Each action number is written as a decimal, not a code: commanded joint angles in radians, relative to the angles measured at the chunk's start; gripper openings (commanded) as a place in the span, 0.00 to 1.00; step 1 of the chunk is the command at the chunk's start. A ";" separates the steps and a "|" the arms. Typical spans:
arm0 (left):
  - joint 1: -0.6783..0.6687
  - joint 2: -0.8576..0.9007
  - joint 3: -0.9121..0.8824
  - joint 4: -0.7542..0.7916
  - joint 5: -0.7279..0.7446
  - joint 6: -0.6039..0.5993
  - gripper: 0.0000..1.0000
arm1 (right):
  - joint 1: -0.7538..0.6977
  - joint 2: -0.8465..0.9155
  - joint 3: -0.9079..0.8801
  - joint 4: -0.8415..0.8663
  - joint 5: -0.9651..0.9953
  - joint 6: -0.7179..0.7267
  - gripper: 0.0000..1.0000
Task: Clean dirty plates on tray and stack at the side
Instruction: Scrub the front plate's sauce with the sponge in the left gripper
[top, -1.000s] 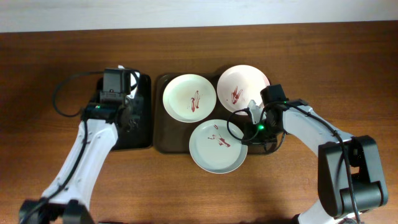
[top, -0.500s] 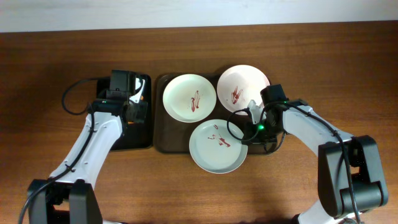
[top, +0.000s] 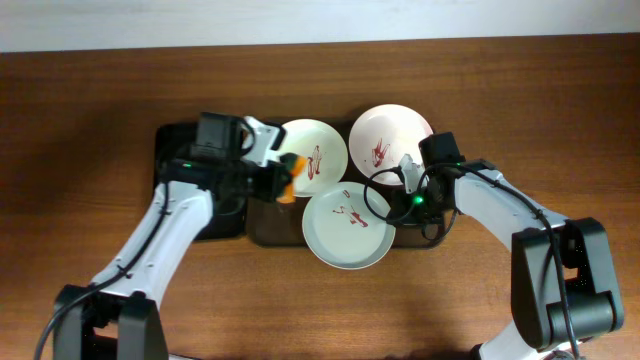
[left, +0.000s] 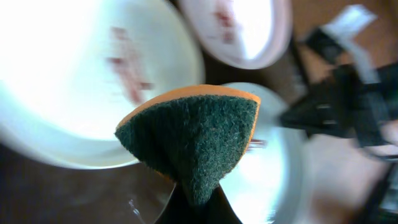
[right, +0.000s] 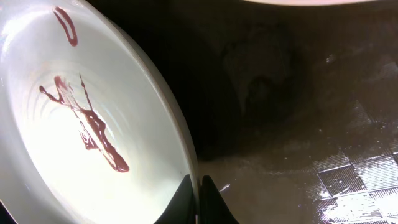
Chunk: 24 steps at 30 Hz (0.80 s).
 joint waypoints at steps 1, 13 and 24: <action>-0.067 0.025 0.008 0.027 0.109 -0.246 0.00 | 0.006 0.004 0.014 0.001 0.002 0.012 0.04; -0.234 0.275 0.008 0.311 0.361 -0.570 0.00 | 0.006 0.004 0.014 0.000 0.002 0.011 0.04; -0.253 0.336 0.008 0.360 0.334 -0.790 0.00 | 0.006 0.004 0.014 0.000 0.002 0.011 0.04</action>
